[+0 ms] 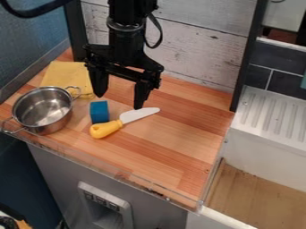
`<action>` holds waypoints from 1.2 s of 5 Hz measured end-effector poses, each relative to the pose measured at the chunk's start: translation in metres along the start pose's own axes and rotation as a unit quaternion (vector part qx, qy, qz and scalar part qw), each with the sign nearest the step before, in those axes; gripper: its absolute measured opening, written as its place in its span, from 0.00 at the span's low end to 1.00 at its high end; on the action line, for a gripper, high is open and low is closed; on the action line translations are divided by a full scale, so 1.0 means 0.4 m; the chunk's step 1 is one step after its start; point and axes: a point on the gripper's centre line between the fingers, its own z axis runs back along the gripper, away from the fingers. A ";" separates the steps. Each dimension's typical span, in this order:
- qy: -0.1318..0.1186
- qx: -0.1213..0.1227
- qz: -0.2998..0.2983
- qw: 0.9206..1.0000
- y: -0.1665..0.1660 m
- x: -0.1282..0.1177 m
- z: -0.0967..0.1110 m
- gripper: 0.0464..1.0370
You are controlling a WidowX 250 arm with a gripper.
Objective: Moved the silver pot on the upper right side of the surface
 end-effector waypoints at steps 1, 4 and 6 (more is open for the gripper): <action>0.014 0.001 -0.003 1.000 0.000 -0.009 -0.019 0.96; -0.012 0.019 0.045 0.999 0.211 -0.055 -0.060 0.96; -0.006 0.053 0.025 0.998 0.258 -0.051 -0.151 0.96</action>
